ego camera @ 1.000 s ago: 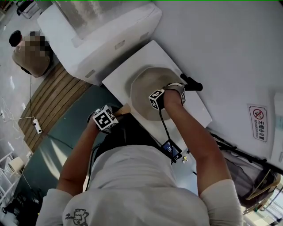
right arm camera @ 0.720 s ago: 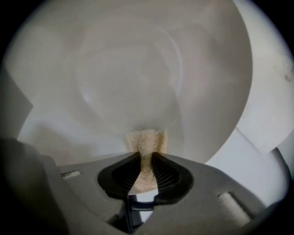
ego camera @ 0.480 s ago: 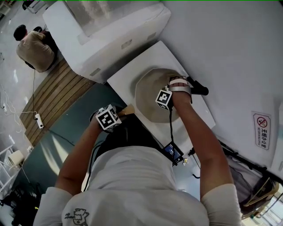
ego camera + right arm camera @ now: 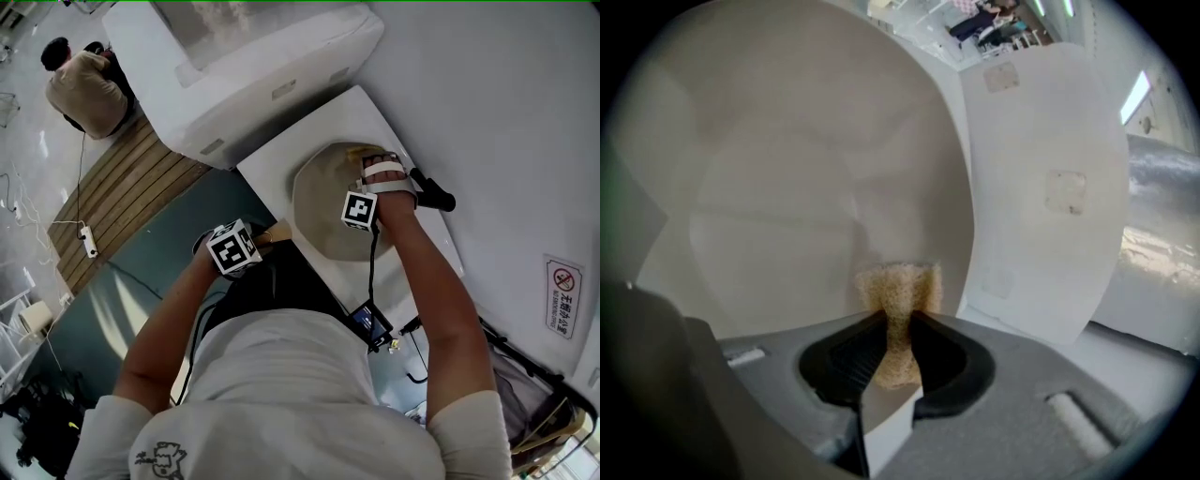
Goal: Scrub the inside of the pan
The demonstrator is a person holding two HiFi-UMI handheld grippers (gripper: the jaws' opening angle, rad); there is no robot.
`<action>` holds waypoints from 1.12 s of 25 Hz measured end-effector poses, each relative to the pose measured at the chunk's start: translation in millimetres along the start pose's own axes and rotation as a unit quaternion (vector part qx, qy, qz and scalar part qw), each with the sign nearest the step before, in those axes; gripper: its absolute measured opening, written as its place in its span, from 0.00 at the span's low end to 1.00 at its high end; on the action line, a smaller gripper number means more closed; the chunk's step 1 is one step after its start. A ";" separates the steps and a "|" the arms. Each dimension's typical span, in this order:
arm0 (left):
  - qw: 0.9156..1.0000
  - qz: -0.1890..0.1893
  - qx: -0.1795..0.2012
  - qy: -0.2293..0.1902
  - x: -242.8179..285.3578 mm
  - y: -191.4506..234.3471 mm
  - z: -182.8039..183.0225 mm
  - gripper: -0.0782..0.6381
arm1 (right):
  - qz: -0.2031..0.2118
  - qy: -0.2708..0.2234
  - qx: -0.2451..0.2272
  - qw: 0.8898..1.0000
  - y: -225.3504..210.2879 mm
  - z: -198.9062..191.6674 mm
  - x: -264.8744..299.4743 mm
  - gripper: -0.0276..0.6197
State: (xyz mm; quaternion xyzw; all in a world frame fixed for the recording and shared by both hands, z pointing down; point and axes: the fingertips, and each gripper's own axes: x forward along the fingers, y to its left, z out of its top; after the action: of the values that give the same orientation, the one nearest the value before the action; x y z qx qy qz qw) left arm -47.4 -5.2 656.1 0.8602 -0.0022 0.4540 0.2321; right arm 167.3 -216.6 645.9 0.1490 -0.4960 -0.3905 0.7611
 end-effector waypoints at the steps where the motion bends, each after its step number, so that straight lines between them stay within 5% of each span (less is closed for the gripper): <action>1: 1.000 0.000 0.000 0.003 0.1 -0.2 -0.5 0.33 | -0.002 -0.010 0.001 1.000 -1.3 6.1 1.0 0.17; 8: 1.000 -0.005 0.010 0.019 0.2 0.2 -1.6 0.34 | 0.004 -0.095 0.009 0.995 -5.4 59.0 2.8 0.18; 17: 1.000 -0.008 0.011 0.024 -0.3 1.9 -3.5 0.34 | 0.077 -0.206 0.064 0.973 11.9 108.1 -4.5 0.18; 20: 1.000 -0.008 0.009 0.023 -0.6 2.1 -3.6 0.34 | 0.136 -0.247 0.114 0.953 23.0 127.5 -14.0 0.18; 25: 1.000 -0.009 0.006 0.021 -0.8 1.6 -4.1 0.35 | 0.233 -0.302 0.226 0.896 29.4 152.0 -37.1 0.18; 28: 1.000 -0.009 0.010 0.025 0.2 0.5 -4.6 0.35 | 0.263 -0.315 0.244 0.879 36.6 157.6 -47.1 0.18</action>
State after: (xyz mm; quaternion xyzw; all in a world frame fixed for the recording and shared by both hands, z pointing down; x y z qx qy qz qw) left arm -51.0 -3.8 658.7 0.8509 0.0161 0.4730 0.2280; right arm 36.7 -132.5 711.3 0.0631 -0.8098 -0.0694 0.5792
